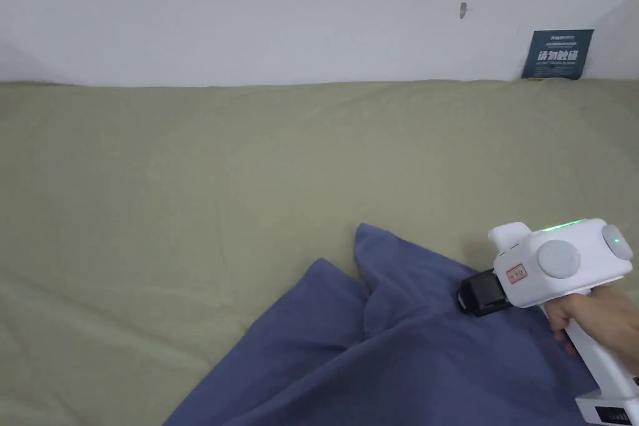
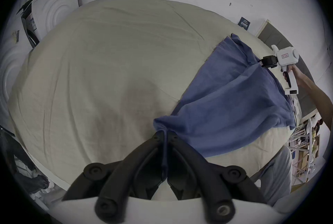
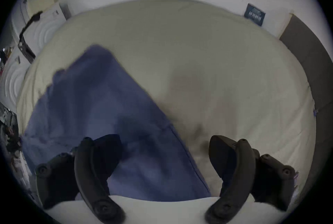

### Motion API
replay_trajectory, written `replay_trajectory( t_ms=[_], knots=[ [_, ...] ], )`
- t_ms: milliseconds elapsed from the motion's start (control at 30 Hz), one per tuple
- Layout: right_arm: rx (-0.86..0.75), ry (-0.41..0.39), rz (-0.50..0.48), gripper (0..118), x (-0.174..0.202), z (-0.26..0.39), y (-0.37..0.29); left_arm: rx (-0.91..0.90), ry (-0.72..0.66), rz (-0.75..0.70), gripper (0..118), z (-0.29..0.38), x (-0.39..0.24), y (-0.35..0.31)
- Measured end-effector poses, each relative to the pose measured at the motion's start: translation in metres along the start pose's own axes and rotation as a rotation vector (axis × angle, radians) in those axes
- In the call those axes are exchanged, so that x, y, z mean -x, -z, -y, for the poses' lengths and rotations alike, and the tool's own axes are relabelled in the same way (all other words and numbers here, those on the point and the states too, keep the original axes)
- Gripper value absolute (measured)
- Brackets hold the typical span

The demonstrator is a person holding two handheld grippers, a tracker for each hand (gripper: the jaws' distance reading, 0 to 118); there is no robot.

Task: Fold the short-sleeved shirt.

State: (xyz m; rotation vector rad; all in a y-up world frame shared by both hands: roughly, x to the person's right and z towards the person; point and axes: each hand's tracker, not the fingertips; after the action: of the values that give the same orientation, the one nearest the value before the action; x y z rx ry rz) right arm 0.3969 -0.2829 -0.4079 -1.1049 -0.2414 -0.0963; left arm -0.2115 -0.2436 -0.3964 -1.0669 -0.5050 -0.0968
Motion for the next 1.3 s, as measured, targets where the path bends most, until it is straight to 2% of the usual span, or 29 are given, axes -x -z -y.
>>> replay_trajectory(
  t_ms=[33,67,100,167,200,233,367,467,500,600,833,967,1100,1300],
  knots=[
    [0.002,0.007,0.009,73,0.002,-0.002,-0.005,0.001,0.001,-0.004,2,-0.002,0.001,-0.001],
    [-0.029,0.004,-0.005,32,0.004,-0.001,-0.016,-0.002,-0.008,-0.006,2,0.000,-0.006,-0.003],
    [-0.050,-0.036,-0.009,2,0.007,-0.001,-0.030,-0.006,-0.012,-0.003,2,-0.002,-0.007,-0.005],
    [-0.080,-0.047,0.003,2,0.010,0.004,-0.056,-0.024,-0.021,-0.011,2,-0.007,-0.009,-0.011],
    [-0.108,-0.042,-0.036,2,0.010,0.007,-0.074,-0.036,-0.025,-0.011,2,-0.006,-0.010,-0.016],
    [-0.142,-0.043,-0.025,2,0.011,0.009,-0.090,-0.052,-0.024,-0.008,2,-0.009,-0.011,-0.022],
    [-0.304,-0.053,-0.036,2,0.011,0.010,-0.186,-0.183,-0.031,-0.014,2,-0.028,-0.023,-0.058],
    [-0.424,-0.067,-0.003,2,0.019,0.016,-0.272,-0.269,-0.063,-0.007,2,-0.050,-0.036,-0.100],
    [-0.470,-0.073,0.008,2,0.018,0.018,-0.303,-0.307,-0.035,0.003,2,-0.060,-0.041,-0.117],
    [-0.582,-0.055,0.042,2,0.004,0.020,-0.370,-0.405,0.041,-0.037,2,-0.091,-0.061,-0.162],
    [-0.799,0.036,0.120,2,-0.020,0.038,-0.496,-0.596,0.095,-0.073,2,-0.179,-0.103,-0.259],
    [-0.894,0.104,0.174,2,-0.033,0.042,-0.536,-0.656,0.097,-0.096,2,-0.217,-0.124,-0.304],
    [-0.928,0.162,0.144,2,-0.042,0.038,-0.555,-0.693,0.120,-0.120,2,-0.241,-0.138,-0.328],
    [-0.960,0.211,0.147,2,-0.038,0.028,-0.549,-0.691,0.114,-0.158,2,-0.252,-0.143,-0.323]
  ],
)
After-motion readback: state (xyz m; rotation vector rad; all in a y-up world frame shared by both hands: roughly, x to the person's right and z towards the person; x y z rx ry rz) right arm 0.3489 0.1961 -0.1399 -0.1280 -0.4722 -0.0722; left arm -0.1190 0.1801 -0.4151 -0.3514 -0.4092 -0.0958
